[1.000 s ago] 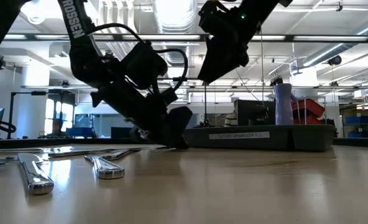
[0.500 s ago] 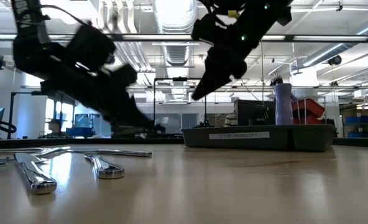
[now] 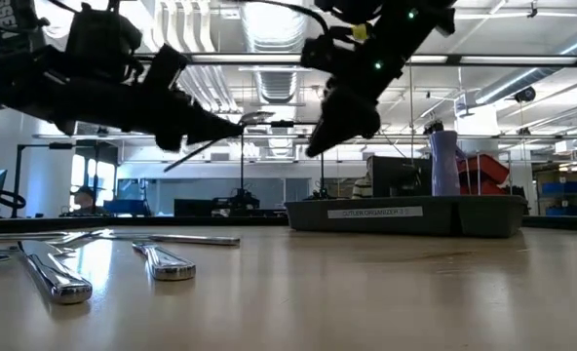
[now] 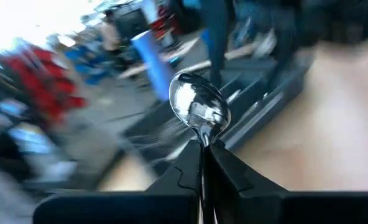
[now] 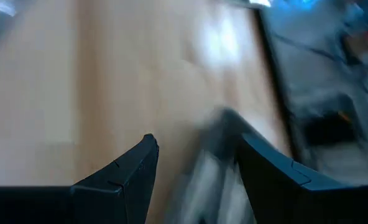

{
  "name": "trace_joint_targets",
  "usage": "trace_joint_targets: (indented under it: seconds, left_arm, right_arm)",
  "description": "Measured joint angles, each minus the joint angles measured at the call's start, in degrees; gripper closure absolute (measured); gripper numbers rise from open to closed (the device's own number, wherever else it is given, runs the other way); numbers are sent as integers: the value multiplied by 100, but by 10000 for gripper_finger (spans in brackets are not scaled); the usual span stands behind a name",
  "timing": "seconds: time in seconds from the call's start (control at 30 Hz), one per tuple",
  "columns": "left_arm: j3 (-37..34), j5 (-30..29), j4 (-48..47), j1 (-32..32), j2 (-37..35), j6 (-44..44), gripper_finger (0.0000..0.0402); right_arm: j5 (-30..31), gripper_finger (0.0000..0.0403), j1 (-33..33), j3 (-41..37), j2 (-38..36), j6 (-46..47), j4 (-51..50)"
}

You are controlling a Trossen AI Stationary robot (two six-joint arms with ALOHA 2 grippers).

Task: Sort silverware
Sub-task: Put the spoon into the bottom middle left compartment of the silverware tray

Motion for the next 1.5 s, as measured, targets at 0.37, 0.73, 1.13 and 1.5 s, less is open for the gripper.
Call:
trace_joint_targets:
  seconds: [0.37, 0.73, 1.13, 1.5]
  left_arm:
    - [1006, -2285, -186, -638, 142, 4058, 401]
    - [1195, -3390, -230, -1122, 202, 6551, 401]
    - [1323, -3667, -410, -1262, 214, 8257, 401]
    - [1515, -3512, -737, -1325, 245, 9414, 401]
  right_arm:
    - [-3141, 204, -1000, 149, -1040, 2088, -234]
    - [-5145, 204, -2117, 123, -929, 4109, 221]
    - [-5362, 204, -2222, 123, -749, 6467, 913]
    - [-5692, 204, -2085, 123, -229, 8061, 1528]
